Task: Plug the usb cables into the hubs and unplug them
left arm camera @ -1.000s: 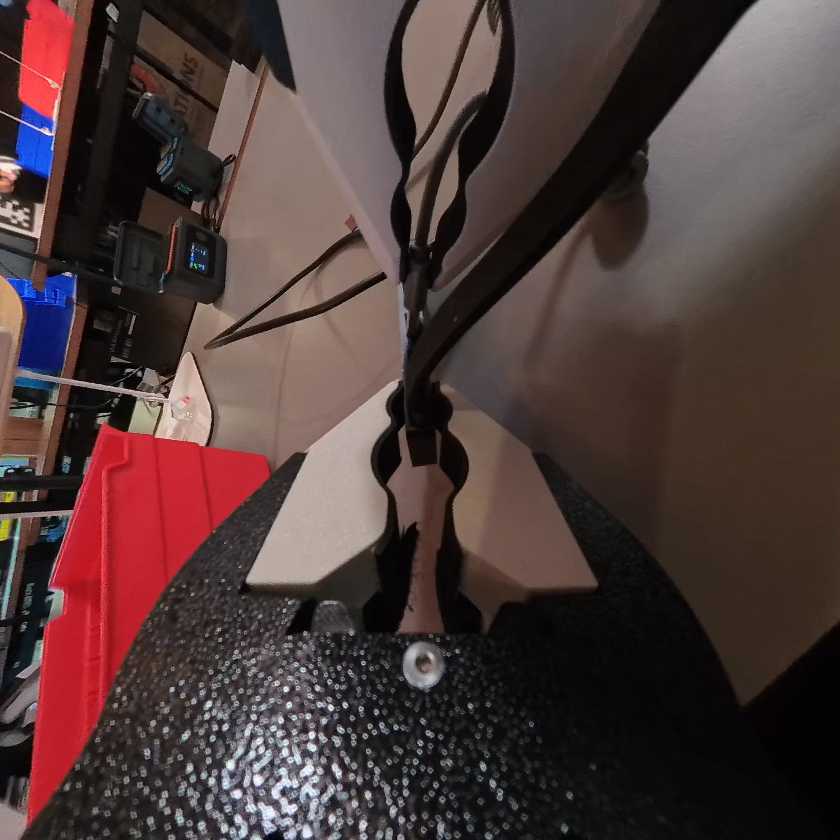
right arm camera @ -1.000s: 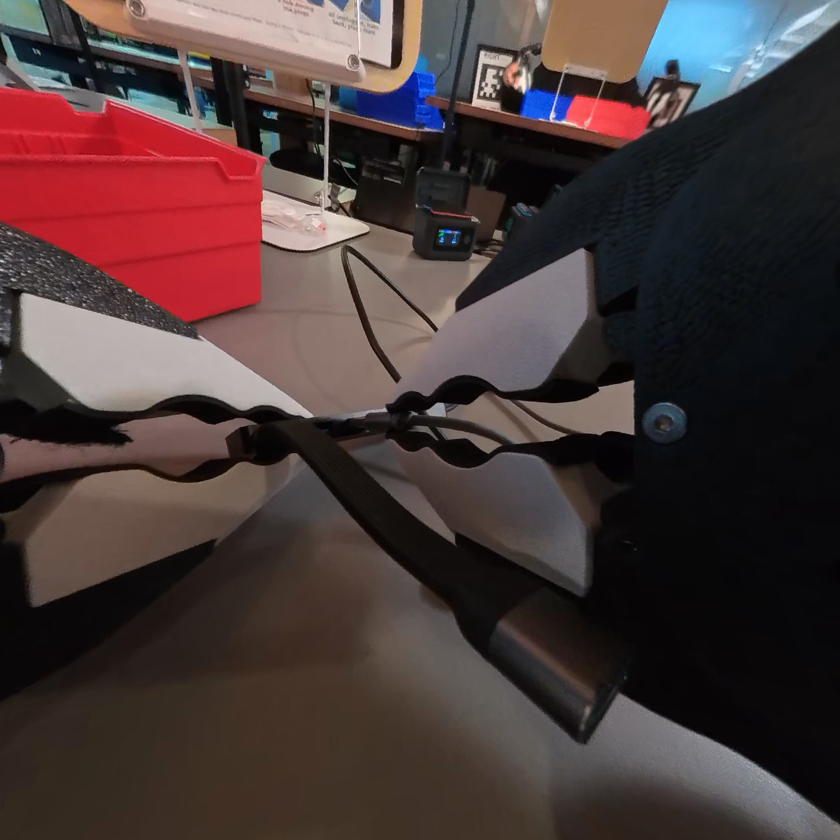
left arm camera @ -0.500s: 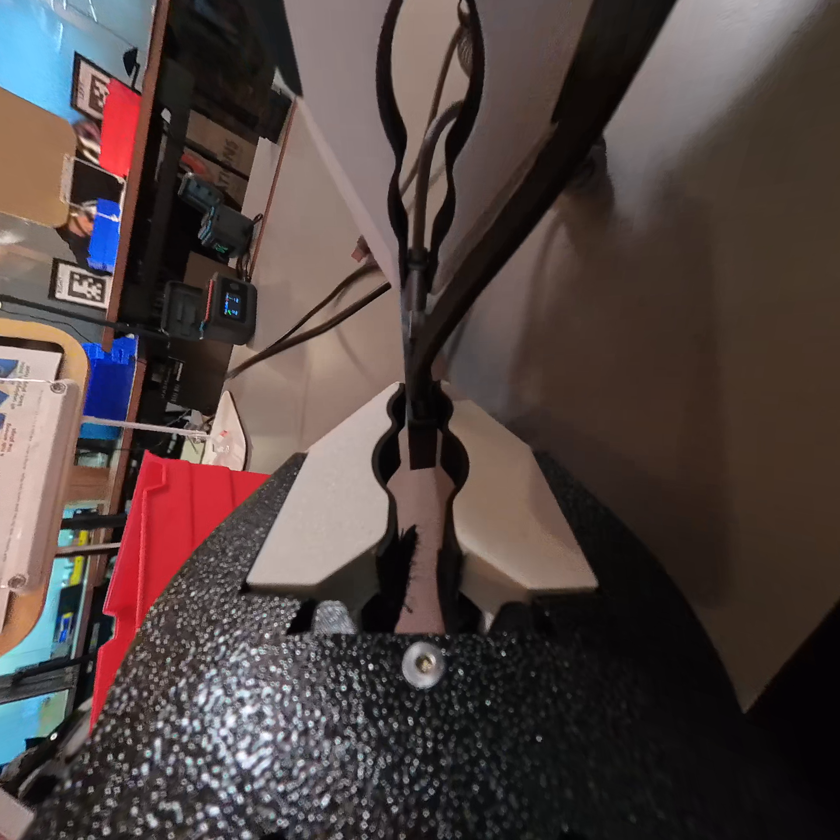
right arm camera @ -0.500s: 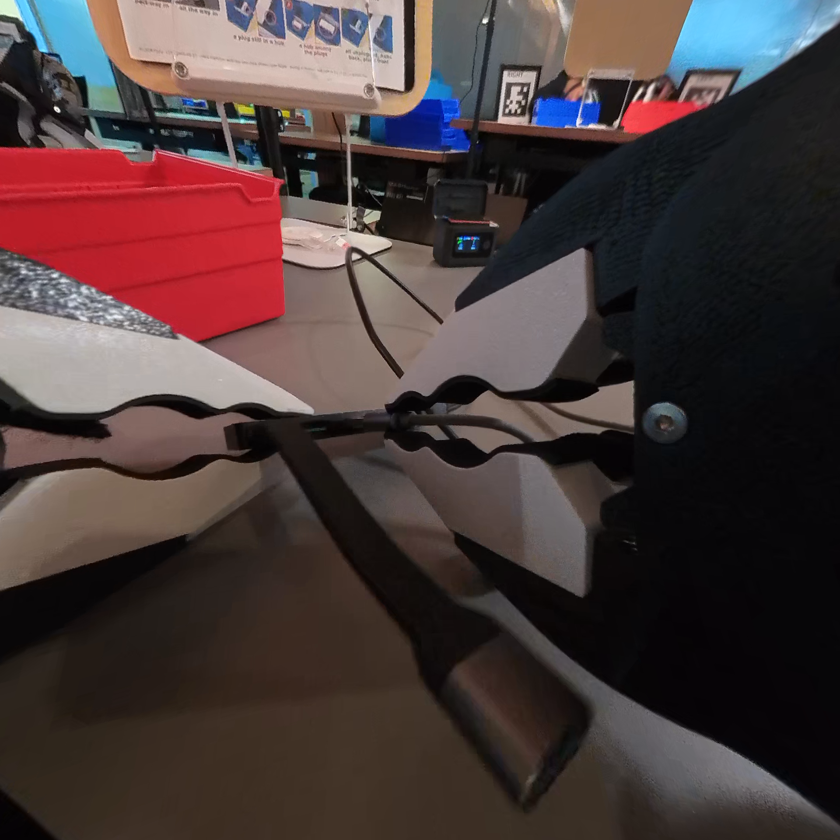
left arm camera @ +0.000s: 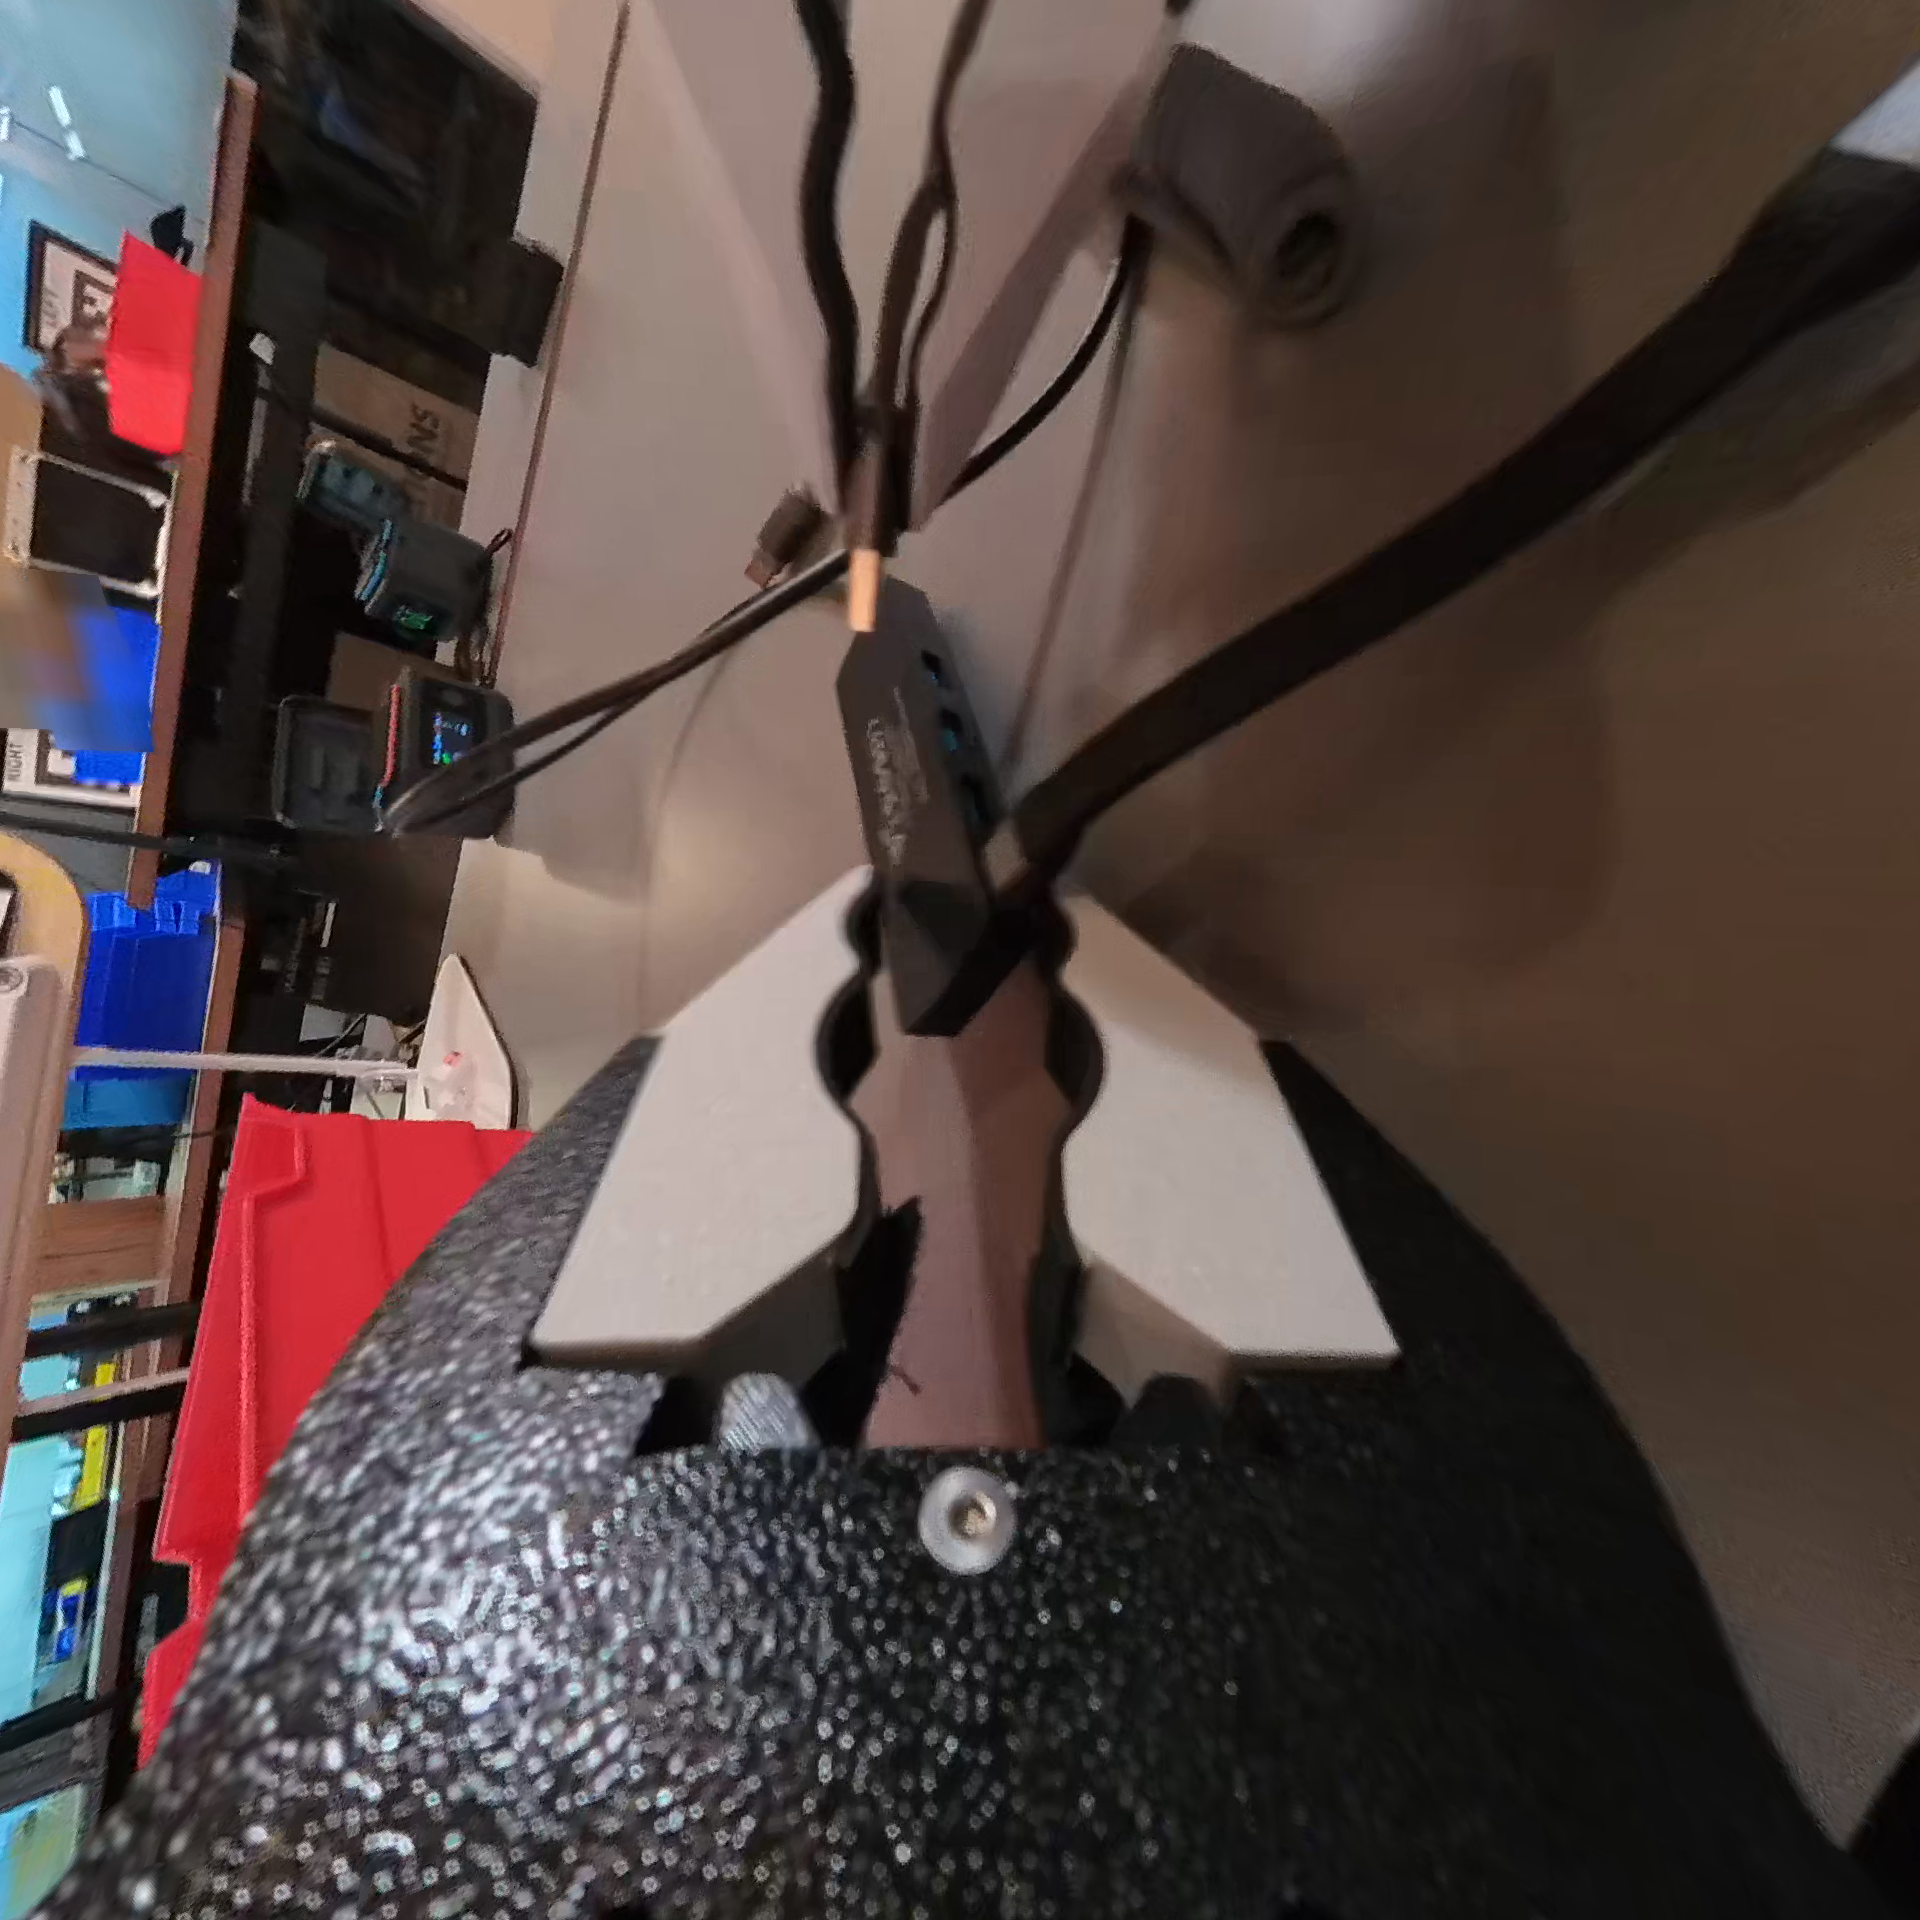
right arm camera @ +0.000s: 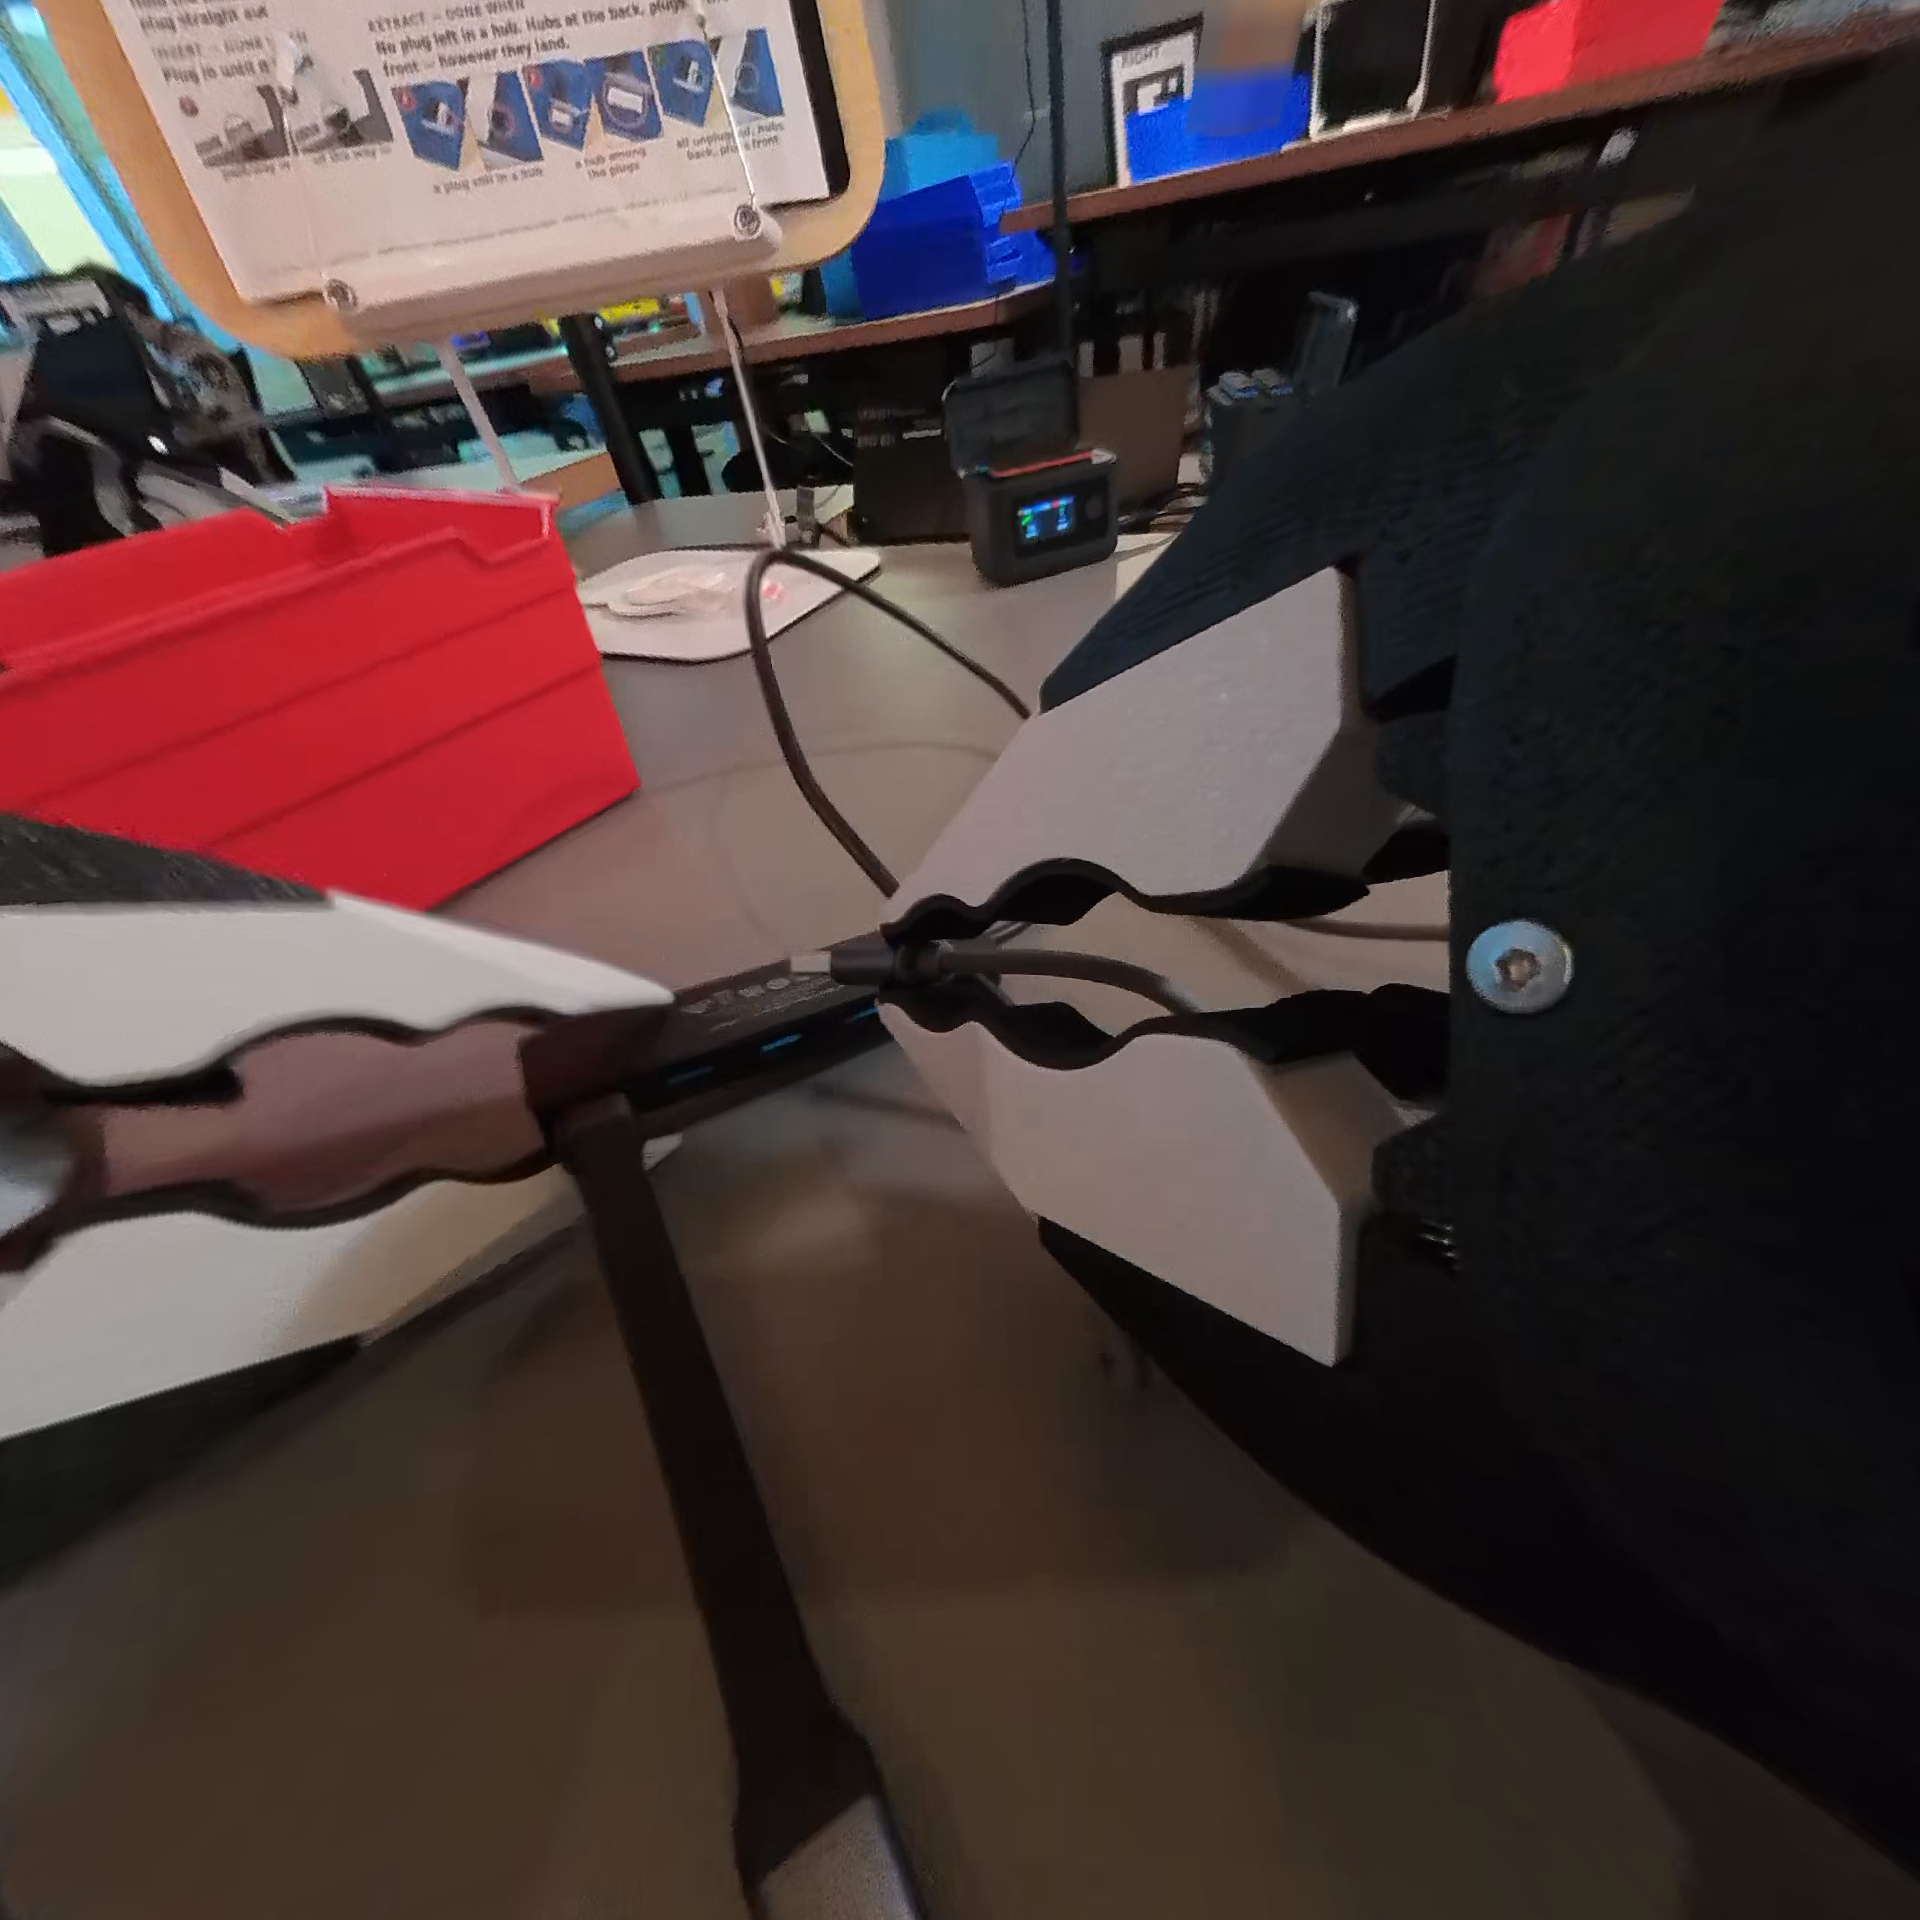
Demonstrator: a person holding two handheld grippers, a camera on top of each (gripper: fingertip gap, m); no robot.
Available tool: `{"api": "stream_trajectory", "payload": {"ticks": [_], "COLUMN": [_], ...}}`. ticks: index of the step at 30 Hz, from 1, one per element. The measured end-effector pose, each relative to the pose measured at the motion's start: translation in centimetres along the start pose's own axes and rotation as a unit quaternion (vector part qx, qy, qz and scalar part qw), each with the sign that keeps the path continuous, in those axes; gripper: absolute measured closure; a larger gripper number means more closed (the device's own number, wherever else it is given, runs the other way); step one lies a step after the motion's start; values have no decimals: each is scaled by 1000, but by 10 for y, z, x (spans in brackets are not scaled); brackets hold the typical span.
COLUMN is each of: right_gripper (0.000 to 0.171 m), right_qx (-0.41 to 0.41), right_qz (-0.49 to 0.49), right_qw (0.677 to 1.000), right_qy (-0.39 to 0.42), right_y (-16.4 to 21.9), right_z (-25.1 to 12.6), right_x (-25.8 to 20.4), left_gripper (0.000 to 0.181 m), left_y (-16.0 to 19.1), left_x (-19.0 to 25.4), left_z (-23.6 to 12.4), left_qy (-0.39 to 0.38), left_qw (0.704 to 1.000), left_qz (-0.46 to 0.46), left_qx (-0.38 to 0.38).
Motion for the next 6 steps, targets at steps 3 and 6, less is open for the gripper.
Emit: {"api": "stream_trajectory", "payload": {"ticks": [3,6], "right_gripper": [166,164], "right_qx": [99,282], "right_qz": [64,202], "right_qw": [993,937], "right_qy": [16,-32], "right_y": [-3,-1], "right_z": [-12,-36], "right_x": [7,22], "left_gripper": [168,173], "left_y": [-2,-11], "left_x": [-1,-4], "left_z": [-1,-7], "left_qy": [-33,-44], "left_qw": [999,999], "left_qz": [33,15], "left_qx": [0,9]}}
Point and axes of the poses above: each gripper's, where its closed fingertips meet, z out along the fingers, y out of its underside, x = y × z across the jaws, the point moved 10 cm from there along -z, back along the fingers, and after that the axes turned 1 degree about x, right-handed, at the moved point
